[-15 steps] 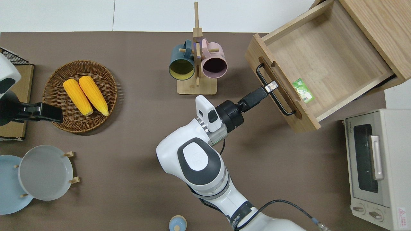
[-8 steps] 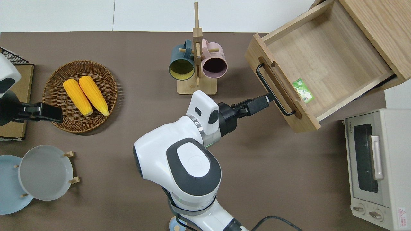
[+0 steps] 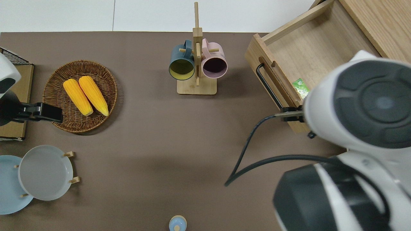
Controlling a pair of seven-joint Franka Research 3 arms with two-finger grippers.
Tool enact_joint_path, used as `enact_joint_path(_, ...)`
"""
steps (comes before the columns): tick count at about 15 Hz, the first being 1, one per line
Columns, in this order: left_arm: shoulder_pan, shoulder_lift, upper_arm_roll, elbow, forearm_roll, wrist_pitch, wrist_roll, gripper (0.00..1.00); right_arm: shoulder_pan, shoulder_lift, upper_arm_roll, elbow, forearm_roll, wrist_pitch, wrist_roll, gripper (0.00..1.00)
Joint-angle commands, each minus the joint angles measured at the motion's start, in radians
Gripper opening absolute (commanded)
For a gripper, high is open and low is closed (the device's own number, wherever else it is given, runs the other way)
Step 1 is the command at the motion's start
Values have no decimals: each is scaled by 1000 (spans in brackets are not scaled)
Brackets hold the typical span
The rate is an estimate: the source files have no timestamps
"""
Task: Slide drawer open with right arm
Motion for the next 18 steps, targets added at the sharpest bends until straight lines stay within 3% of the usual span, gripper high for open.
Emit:
enact_joint_path(1,4,11,-6,26,17,-20,10,993,-196,-28,17,-20,236,64,-123,987)
enact_joint_path(6,4,11,-6,24,17,-20,10,993,-325,-25,17,-52,340,96,-350,985)
enact_joint_path(9,4,11,-6,26,17,-20,10,993,-368,-21,17,-69,392,109,-417,987)
enact_joint_path(11,4,11,-6,24,17,-20,10,993,-377,-12,15,-69,392,125,-470,987)
enact_joint_path(18,4,11,-6,24,17,-20,10,993,-373,24,14,-66,354,121,-466,987)
